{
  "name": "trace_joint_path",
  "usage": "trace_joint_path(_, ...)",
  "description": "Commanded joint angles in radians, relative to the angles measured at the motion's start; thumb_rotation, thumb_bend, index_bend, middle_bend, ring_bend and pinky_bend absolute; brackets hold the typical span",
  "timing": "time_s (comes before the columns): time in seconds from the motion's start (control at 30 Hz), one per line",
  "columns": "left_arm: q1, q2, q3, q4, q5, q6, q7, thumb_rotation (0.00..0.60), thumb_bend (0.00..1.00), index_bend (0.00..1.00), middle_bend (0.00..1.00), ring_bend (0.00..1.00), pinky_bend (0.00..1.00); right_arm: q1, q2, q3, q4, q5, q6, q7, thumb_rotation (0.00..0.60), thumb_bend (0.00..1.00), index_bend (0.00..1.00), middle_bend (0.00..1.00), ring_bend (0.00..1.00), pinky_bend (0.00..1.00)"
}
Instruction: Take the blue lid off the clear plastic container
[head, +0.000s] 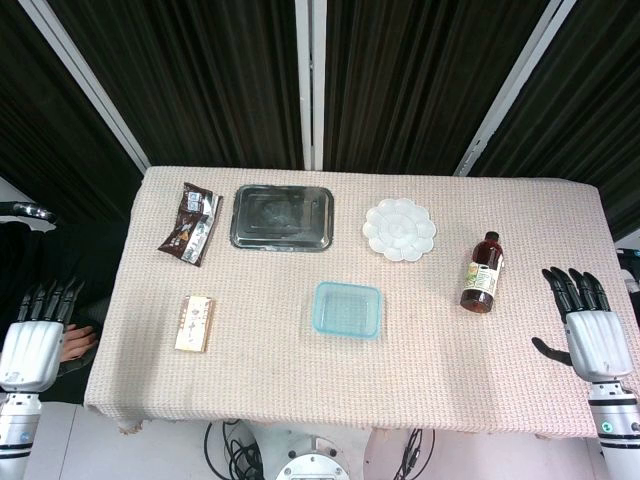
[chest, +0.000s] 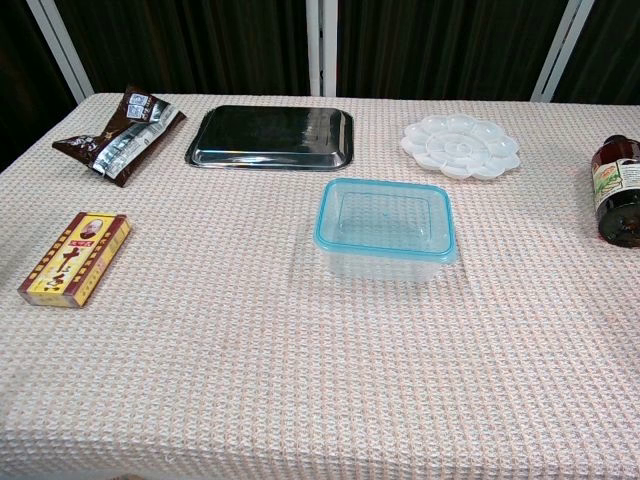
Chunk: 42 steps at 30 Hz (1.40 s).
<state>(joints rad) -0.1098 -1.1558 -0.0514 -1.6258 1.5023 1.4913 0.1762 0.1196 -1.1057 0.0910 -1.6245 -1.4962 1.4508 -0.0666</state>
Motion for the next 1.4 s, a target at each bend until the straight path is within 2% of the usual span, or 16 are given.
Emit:
trace_joint_path(0.03, -0.003, -0.006, 0.0, 0.005, -0.004, -0.005, -0.001, 0.6, 0.0, 0.05, 0.05, 0.0, 0.05, 0.003, -0.002, 0.001, 0.001, -0.002, -0.001, 0.0, 0.6, 0.01, 0.0, 0.1, 0.0, 0.0)
trace_joint_path(0.23, -0.007, -0.015, -0.002, 0.009, -0.01, -0.011, 0.002, 0.6, 0.0, 0.05, 0.05, 0.0, 0.05, 0.019, -0.009, -0.003, -0.014, -0.01, -0.024, 0.007, 0.6, 0.03, 0.0, 0.1, 0.0, 0.0)
trace_joint_path(0.43, -0.012, -0.014, -0.001, 0.001, 0.001, -0.011, 0.007, 0.6, 0.0, 0.05, 0.05, 0.0, 0.05, 0.083, -0.041, -0.001, 0.001, -0.039, -0.097, 0.009, 0.6, 0.03, 0.0, 0.1, 0.0, 0.0)
trace_joint_path(0.67, -0.028, -0.012, -0.001, -0.017, 0.018, -0.023, 0.015, 0.6, 0.0, 0.05, 0.05, 0.0, 0.05, 0.214, -0.144, 0.012, 0.051, -0.072, -0.24, -0.021, 0.6, 0.03, 0.0, 0.08, 0.0, 0.0)
trace_joint_path(0.83, -0.062, -0.007, -0.005, -0.039, 0.046, -0.053, 0.029, 0.6, 0.0, 0.05, 0.05, 0.0, 0.05, 0.292, -0.239, 0.03, 0.117, -0.079, -0.303, -0.033, 0.6, 0.03, 0.0, 0.07, 0.0, 0.0)
trace_joint_path(1.17, -0.199, -0.016, -0.029, -0.109, 0.085, -0.211, 0.029, 0.6, 0.0, 0.05, 0.05, 0.0, 0.05, 0.454, -0.446, 0.052, 0.266, -0.076, -0.436, -0.013, 0.6, 0.03, 0.0, 0.02, 0.0, 0.0)
trace_joint_path(1.4, -0.3, -0.043, -0.046, -0.144, 0.074, -0.339, 0.046, 0.6, 0.0, 0.05, 0.05, 0.0, 0.05, 0.513, -0.53, 0.06, 0.327, -0.072, -0.451, -0.017, 0.6, 0.03, 0.0, 0.0, 0.0, 0.0)
